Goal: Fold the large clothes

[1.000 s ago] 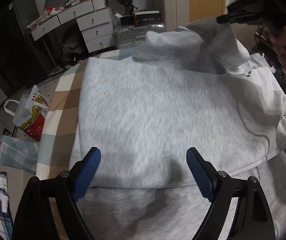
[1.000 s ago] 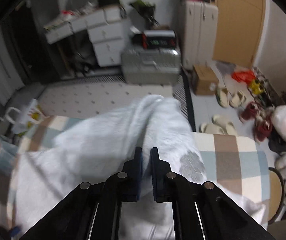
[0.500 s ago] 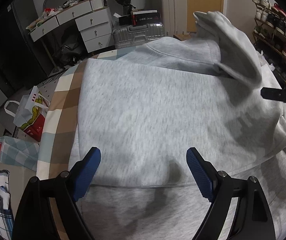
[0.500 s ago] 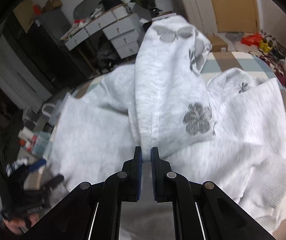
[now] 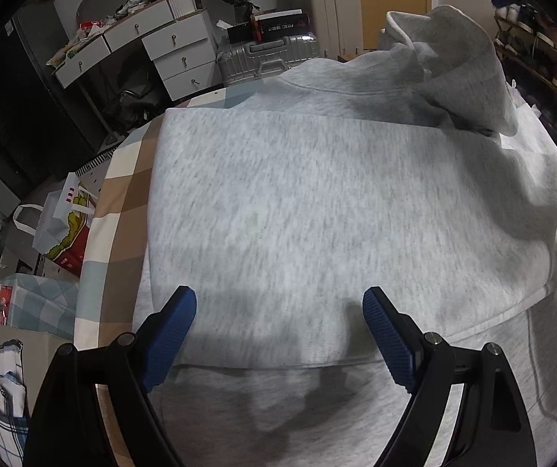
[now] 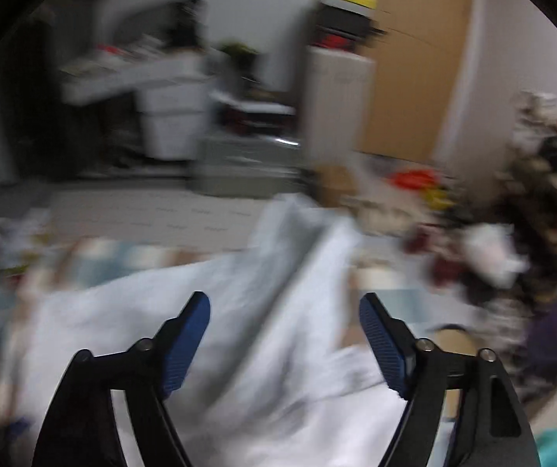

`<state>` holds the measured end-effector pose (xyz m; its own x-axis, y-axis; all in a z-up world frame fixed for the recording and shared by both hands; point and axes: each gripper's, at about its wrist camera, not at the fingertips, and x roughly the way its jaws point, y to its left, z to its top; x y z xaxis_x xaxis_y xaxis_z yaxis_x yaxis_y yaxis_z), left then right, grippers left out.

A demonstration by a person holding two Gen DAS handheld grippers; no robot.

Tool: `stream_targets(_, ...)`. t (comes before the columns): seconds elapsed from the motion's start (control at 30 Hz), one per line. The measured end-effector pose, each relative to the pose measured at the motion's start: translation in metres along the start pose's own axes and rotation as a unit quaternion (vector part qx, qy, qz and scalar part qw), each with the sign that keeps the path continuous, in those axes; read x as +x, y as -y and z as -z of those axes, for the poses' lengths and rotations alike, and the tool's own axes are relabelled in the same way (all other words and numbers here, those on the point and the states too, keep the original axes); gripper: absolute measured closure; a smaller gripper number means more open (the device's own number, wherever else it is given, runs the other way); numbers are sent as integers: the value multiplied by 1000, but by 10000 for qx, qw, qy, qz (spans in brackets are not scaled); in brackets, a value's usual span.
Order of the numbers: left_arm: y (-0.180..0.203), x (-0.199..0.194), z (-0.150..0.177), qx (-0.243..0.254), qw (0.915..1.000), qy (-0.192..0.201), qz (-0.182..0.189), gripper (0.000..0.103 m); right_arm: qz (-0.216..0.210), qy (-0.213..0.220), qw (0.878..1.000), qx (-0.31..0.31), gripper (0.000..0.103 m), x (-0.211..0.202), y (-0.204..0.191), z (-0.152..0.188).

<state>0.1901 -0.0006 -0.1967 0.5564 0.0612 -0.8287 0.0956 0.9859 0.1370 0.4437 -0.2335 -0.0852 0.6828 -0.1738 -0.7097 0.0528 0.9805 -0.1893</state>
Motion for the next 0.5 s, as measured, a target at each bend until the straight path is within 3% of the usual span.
stream_targets(0.17,-2,3,1,10,10000,-36,55,18,76,-1006,9912,860,30,81,27,-23)
stream_targets(0.27,0,6,2,81,9999,-62,30,18,34,-1334,9872,878,56,109,31,-20)
stream_targets(0.3,0,6,2,86,9999,-70,24,18,89,-1404,9869,786,80,114,27,-19)
stream_targets(0.33,0,7,2,82,9999,-77,33,18,83,-1440,9871,693,93,118,28,-17)
stream_targets(0.43,1,6,2,53,9999,-77,71,18,-62,-1120,9926,469,96,102,27,-16)
stream_targets(0.5,2,5,3,60,9999,-61,69,18,45,-647,9979,75,96,83,17,-16)
